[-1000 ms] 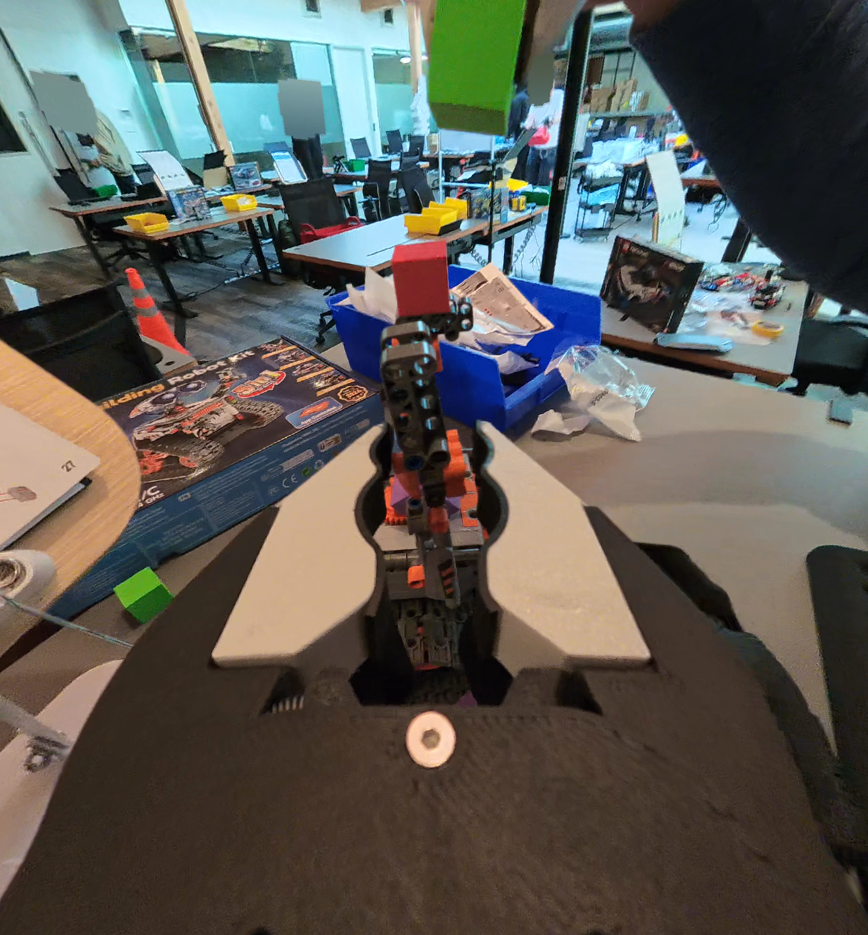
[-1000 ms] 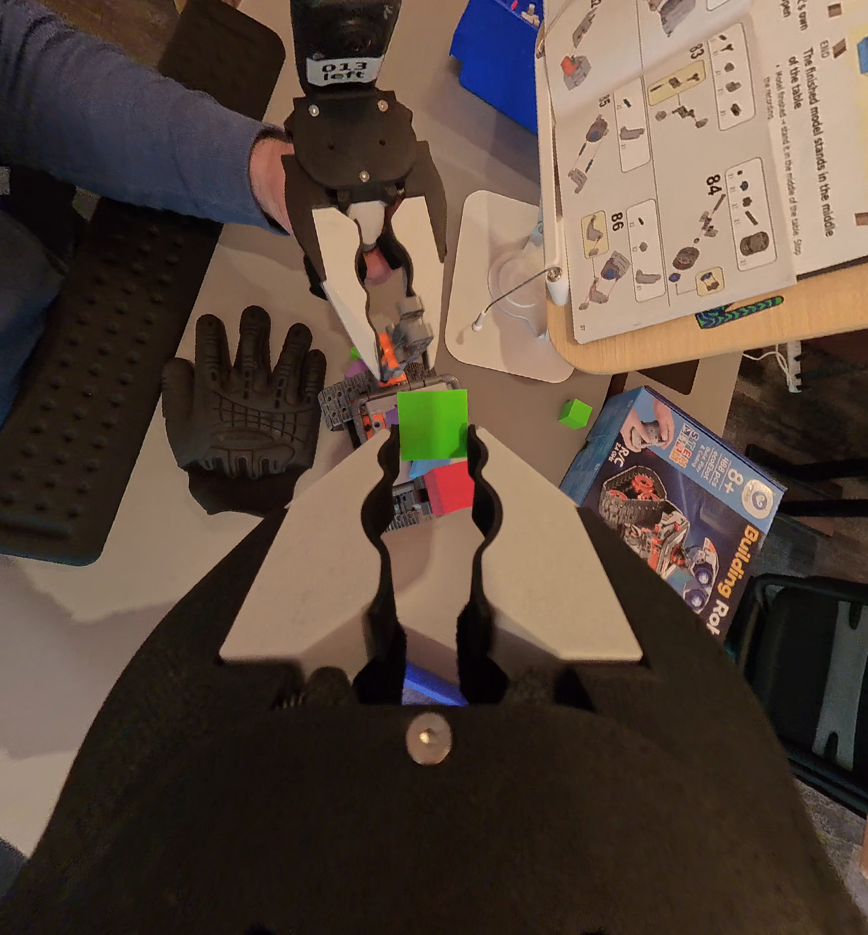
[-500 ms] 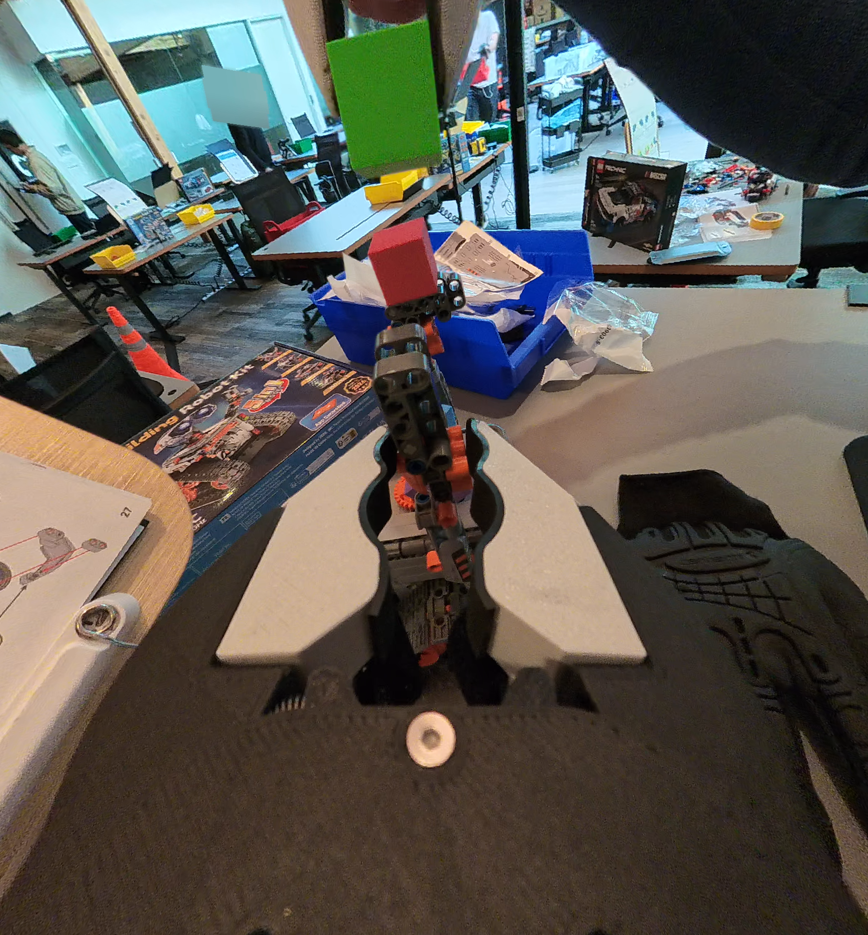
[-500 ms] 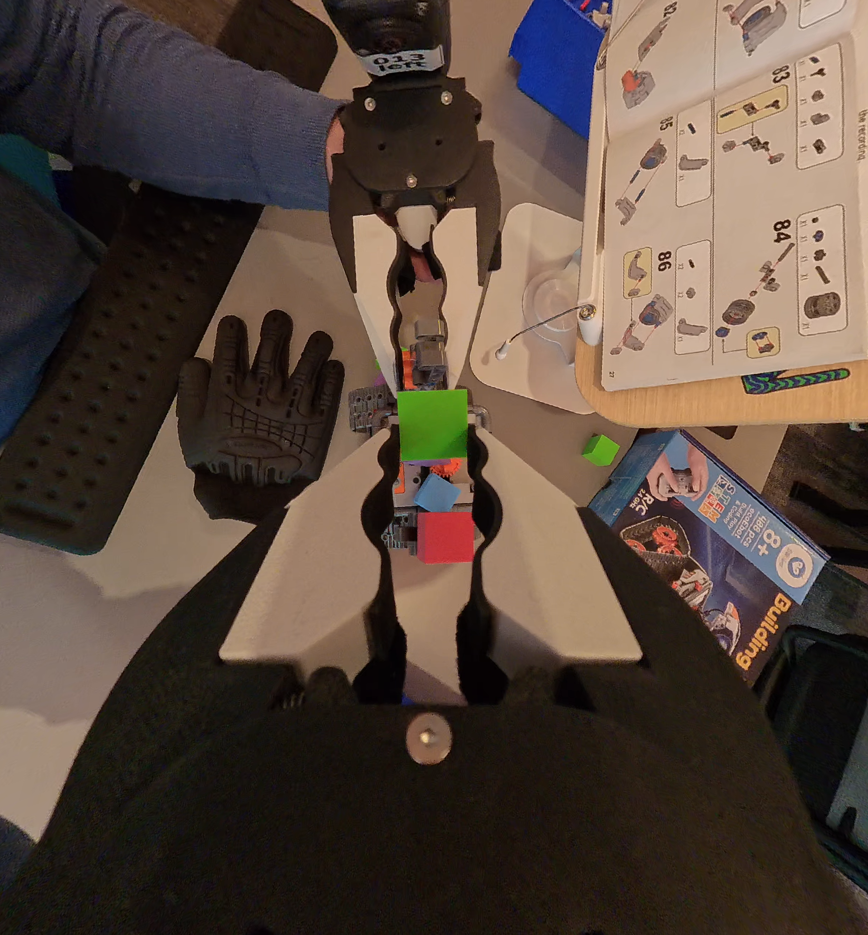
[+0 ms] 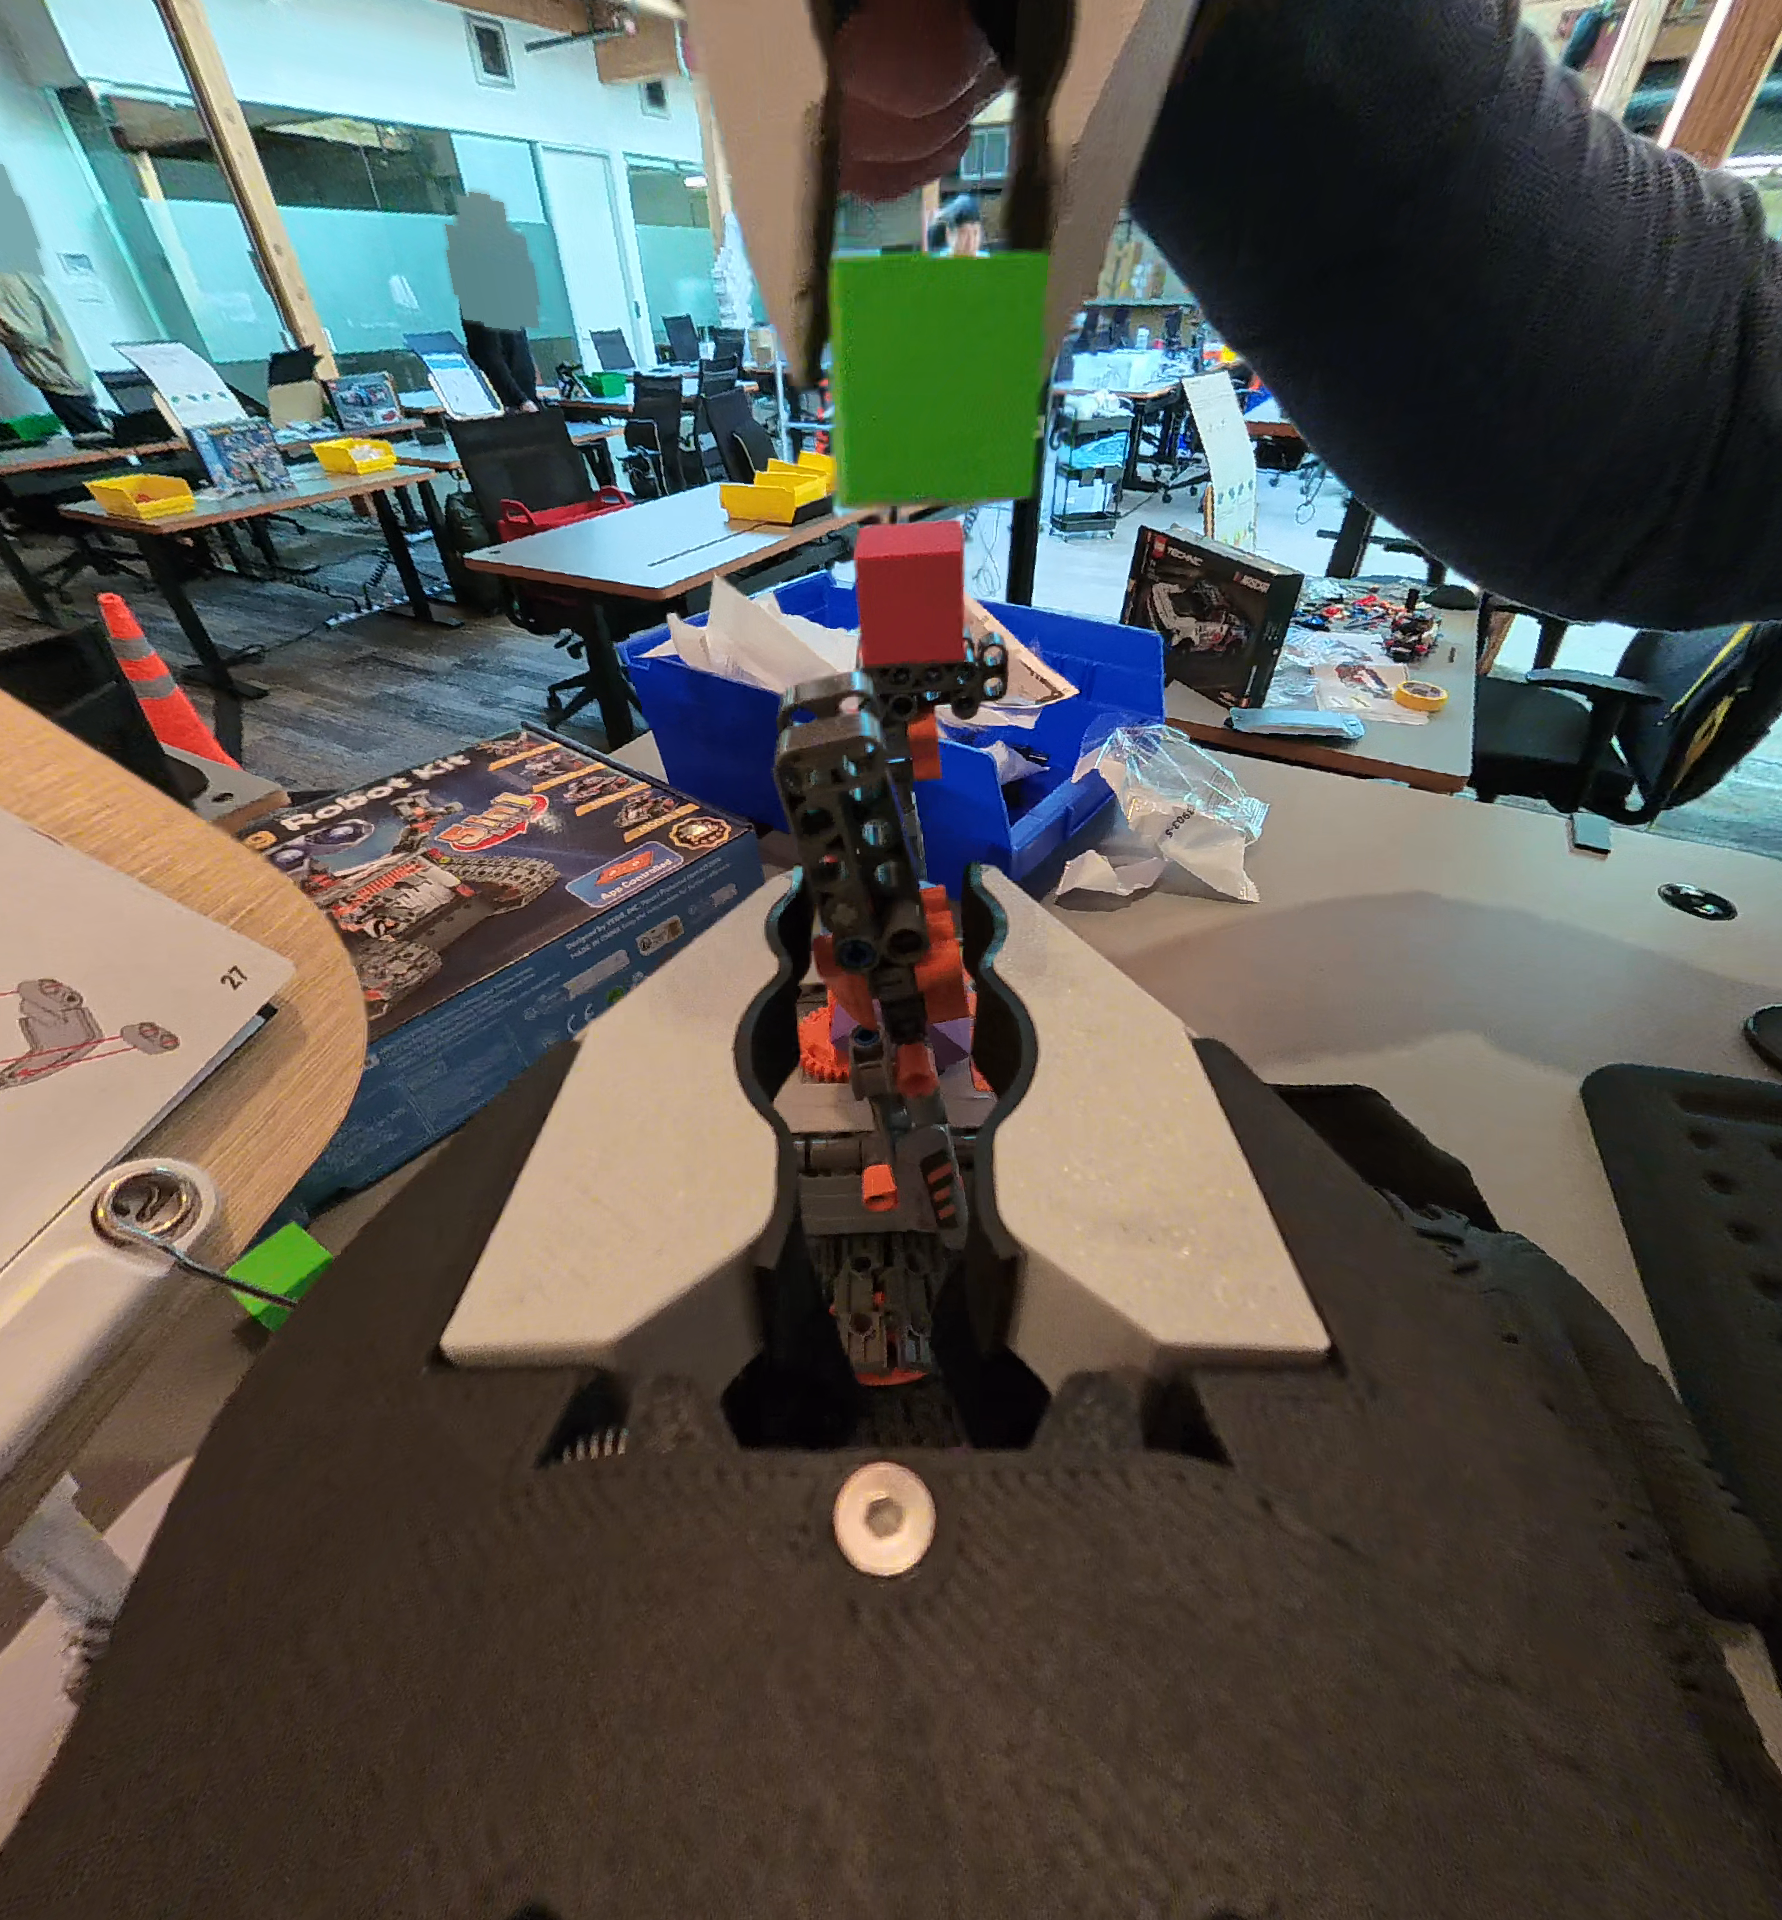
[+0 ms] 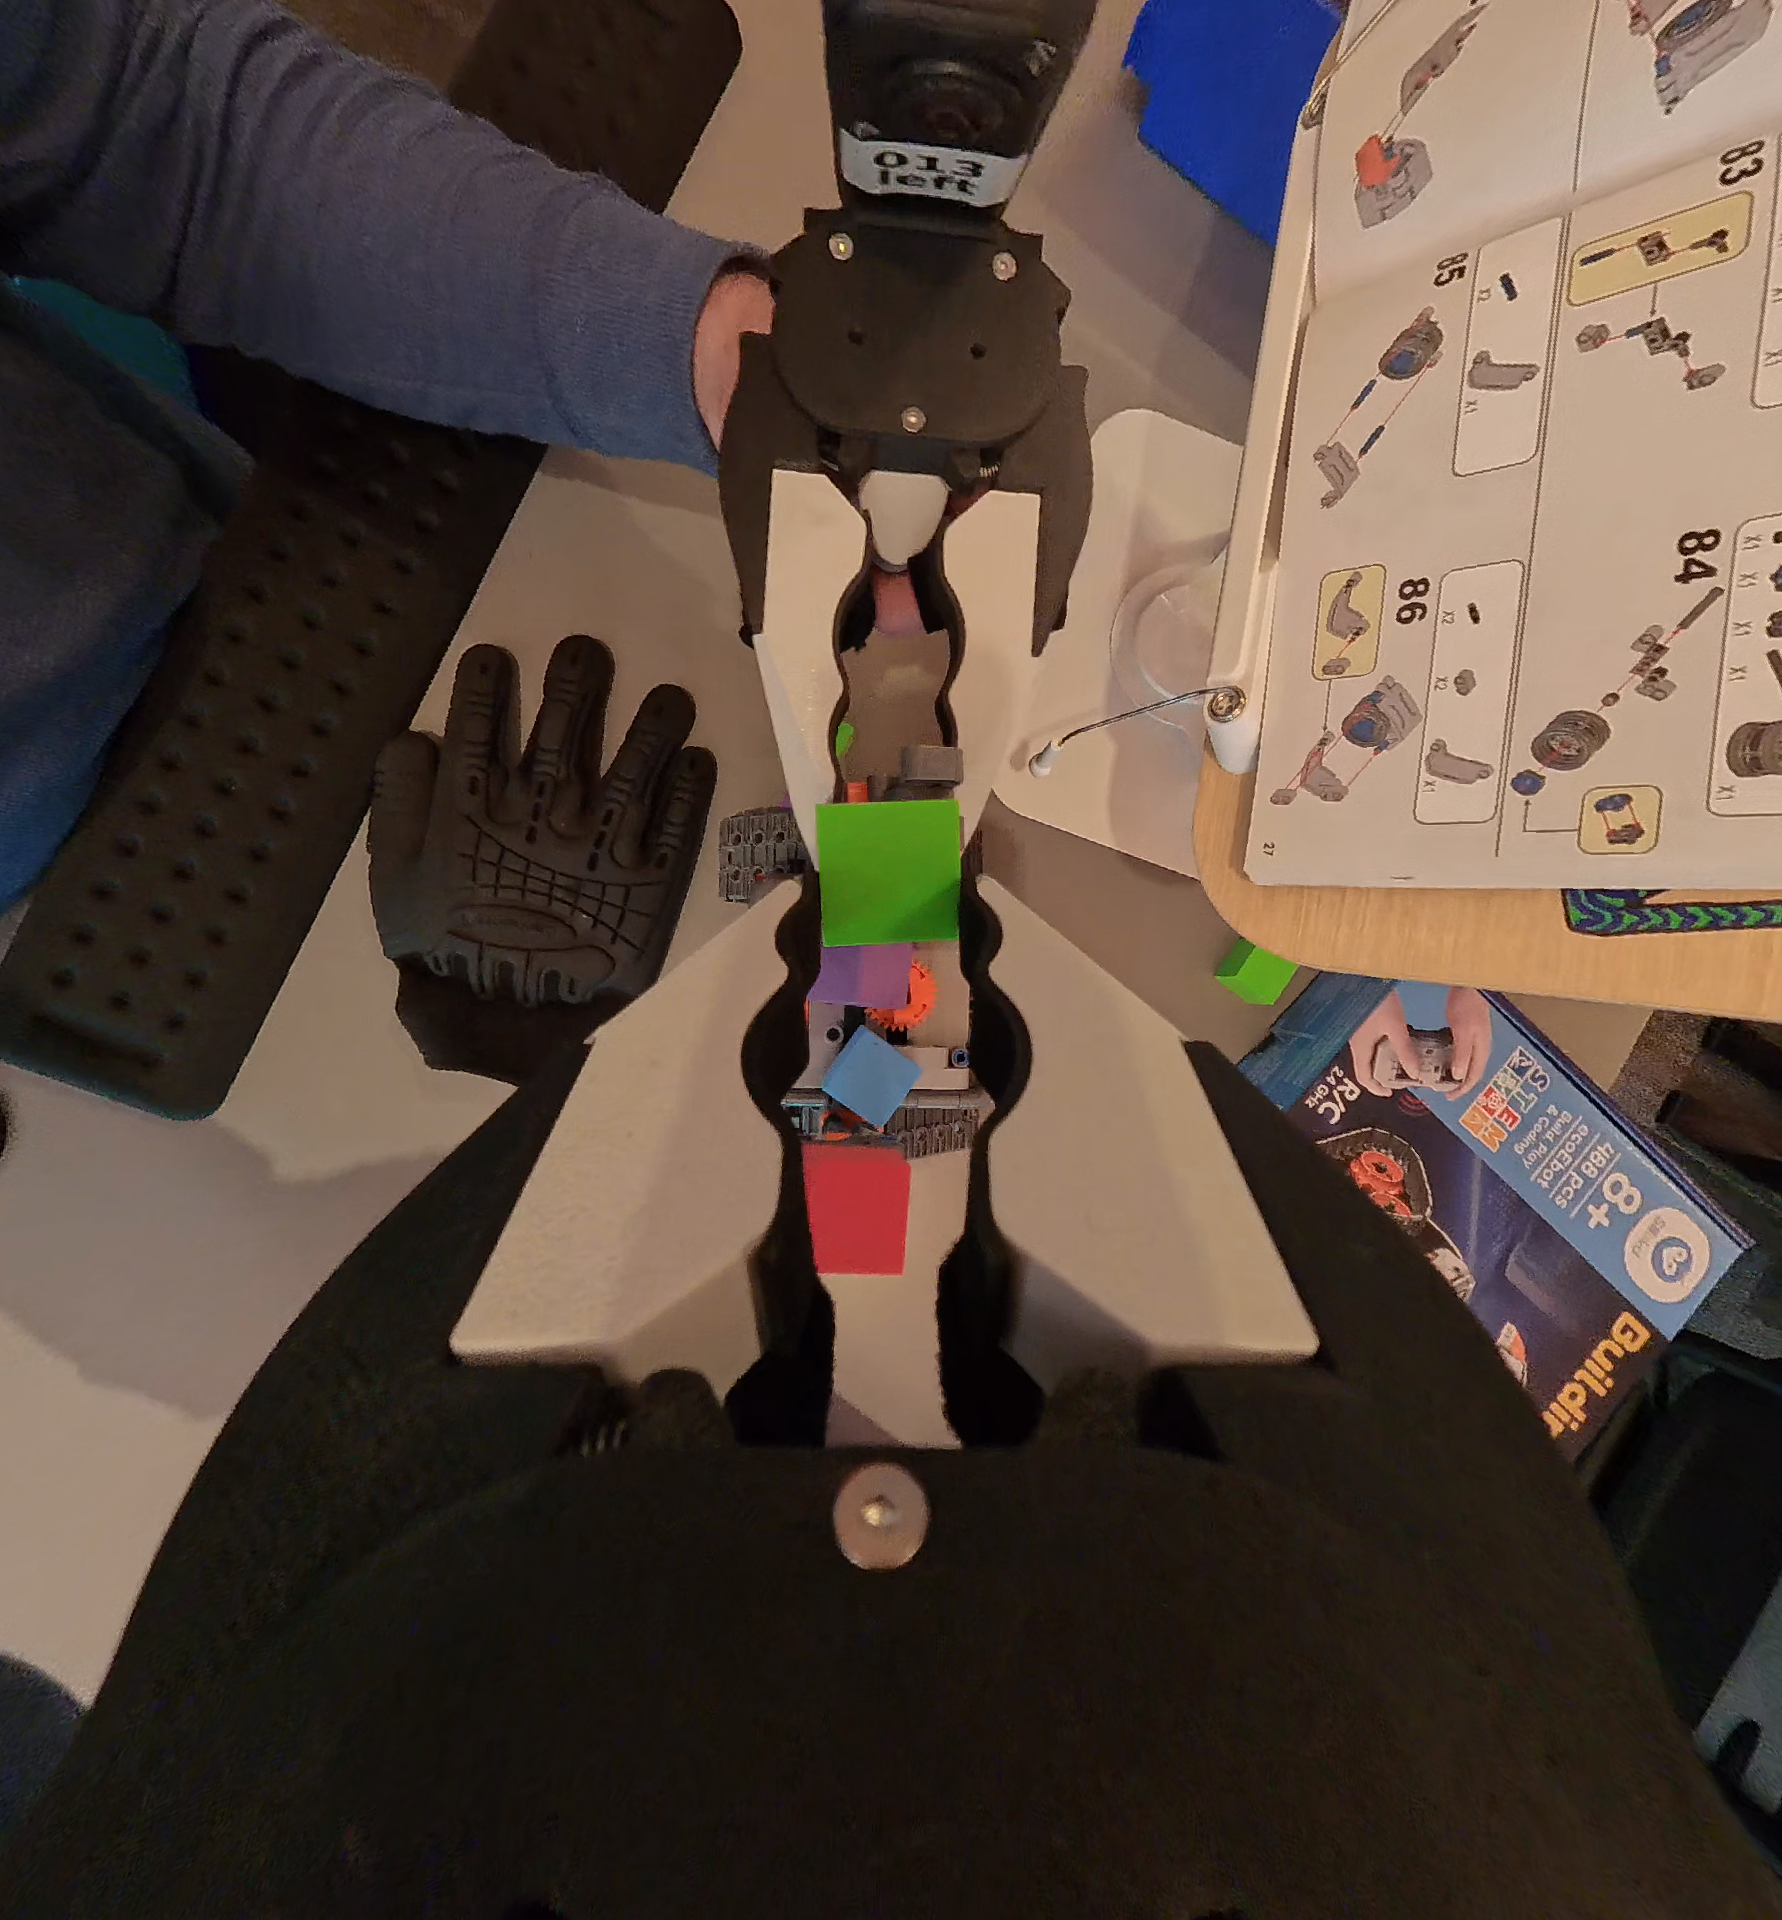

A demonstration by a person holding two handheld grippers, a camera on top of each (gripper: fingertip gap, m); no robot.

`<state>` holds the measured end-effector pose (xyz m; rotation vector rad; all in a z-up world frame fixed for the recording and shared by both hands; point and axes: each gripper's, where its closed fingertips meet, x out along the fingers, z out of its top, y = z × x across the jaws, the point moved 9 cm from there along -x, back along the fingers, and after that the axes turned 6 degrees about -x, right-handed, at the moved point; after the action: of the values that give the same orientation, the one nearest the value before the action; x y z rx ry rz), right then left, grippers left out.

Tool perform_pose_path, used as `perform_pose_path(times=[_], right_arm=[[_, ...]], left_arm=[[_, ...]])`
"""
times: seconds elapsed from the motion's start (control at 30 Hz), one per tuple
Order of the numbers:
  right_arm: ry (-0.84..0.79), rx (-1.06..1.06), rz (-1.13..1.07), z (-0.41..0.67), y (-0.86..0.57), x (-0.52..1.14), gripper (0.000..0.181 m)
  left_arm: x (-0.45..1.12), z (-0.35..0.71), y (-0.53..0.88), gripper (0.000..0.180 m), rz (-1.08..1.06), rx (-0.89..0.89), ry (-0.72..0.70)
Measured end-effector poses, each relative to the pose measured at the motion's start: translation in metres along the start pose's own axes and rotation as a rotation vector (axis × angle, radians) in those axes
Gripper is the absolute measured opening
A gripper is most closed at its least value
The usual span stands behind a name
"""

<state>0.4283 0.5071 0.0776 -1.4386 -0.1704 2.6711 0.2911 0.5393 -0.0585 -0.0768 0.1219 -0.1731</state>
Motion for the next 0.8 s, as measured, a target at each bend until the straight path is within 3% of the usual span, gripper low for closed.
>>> perform_pose_path(times=[0.13, 0.23, 0.53, 0.73, 0.8], right_arm=[[0.045, -0.01, 0.024, 0.005, -0.006, 0.007, 0.025], [0.06, -0.017, 0.029, 0.008, -0.009, 0.008, 0.025], [0.058, -0.009, 0.049, 0.006, -0.012, 0.009, 0.025], [0.047, -0.009, 0.048, 0.006, -0.013, 0.007, 0.025], [0.05, -0.013, 0.053, 0.007, -0.012, 0.007, 0.025]], left_arm=[[-0.001, 0.008, -0.005, 0.031, 0.013, 0.04, -0.01], [0.0, 0.012, -0.007, 0.018, 0.05, 0.108, 0.037], [-0.001, 0.015, -0.007, 0.014, 0.055, 0.232, 0.081], [-0.002, 0.015, 0.002, 0.014, 0.029, 0.158, 0.063], [-0.004, 0.015, 0.003, 0.022, 0.016, 0.114, 0.035]])
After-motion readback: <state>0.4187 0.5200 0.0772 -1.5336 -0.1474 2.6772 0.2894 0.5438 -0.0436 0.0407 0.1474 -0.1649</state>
